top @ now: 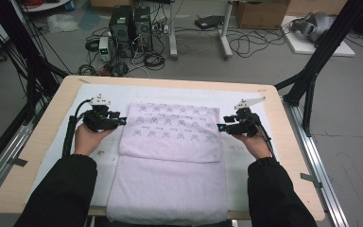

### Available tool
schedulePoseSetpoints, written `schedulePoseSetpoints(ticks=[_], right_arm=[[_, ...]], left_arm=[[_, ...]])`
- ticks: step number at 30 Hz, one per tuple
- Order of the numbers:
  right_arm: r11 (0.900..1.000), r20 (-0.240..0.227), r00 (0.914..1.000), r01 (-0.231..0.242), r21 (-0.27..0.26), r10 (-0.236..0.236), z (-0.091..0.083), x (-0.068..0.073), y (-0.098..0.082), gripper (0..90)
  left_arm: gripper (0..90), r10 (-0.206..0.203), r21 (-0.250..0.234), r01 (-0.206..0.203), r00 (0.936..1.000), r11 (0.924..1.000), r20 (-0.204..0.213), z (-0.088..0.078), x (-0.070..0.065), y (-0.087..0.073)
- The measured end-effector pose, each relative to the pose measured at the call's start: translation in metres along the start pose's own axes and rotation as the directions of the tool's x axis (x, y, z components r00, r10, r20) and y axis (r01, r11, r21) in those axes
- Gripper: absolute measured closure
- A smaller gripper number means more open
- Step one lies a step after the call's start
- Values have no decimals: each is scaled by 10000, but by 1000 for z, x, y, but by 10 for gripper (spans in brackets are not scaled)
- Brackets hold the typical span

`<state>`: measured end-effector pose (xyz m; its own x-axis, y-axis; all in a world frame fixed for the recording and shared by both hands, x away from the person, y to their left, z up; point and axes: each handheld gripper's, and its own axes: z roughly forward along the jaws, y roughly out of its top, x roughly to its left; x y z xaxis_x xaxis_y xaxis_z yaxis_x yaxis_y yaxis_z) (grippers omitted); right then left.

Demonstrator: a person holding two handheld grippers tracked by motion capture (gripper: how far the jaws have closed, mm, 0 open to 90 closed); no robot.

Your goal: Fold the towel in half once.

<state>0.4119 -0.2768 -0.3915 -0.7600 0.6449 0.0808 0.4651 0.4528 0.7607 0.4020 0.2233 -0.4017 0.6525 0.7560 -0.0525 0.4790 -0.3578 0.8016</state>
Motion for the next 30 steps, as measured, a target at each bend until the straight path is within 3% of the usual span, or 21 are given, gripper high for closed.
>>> schedulePoseSetpoints(ticks=[5, 8, 10, 13, 15, 21, 24, 28, 30], right_arm=[[10000, -425, 9991, 19, 23, -18, 1, 19, -21, 477], [9992, -653, 9975, 285, 267, -267, 3, 32, -29, 481], [9978, -968, 9950, 290, 588, -232, 5, 39, -30, 483], [9945, -1153, 9910, 760, 717, -674, 6, 49, -27, 511], [9940, -1282, 9897, 746, 796, -640, 6, 51, -28, 511], [9930, -1099, 9914, 812, 863, -715, 3, 54, -31, 511], [9963, -895, 9933, 765, 383, -729, 1, 57, -40, 513], [9960, -953, 9925, 807, 392, -766, 4, 61, -52, 528], [9946, -1116, 9913, 779, 691, -699, 8, 61, -53, 548]], left_arm=[[563, 381, -154, -376, 9987, 9992, 350, -13, -19, -21], [569, 591, -215, -582, 9972, 9981, 458, -18, -29, -29], [572, 600, -104, -596, 9969, 9982, 507, -19, -35, -35], [567, 385, -135, -377, 9969, 9992, 689, -20, -40, -43], [570, 530, -4, -531, 9962, 9986, 698, -23, -44, -45], [575, 768, 153, -782, 9938, 9968, 806, -23, -52, -52], [575, 756, 227, -779, 9934, 9967, 865, -23, -52, -55], [584, 879, 285, -908, 9921, 9955, 900, -21, -54, -54], [603, 877, 475, -926, 9915, 9946, 957, -18, -54, -55]])
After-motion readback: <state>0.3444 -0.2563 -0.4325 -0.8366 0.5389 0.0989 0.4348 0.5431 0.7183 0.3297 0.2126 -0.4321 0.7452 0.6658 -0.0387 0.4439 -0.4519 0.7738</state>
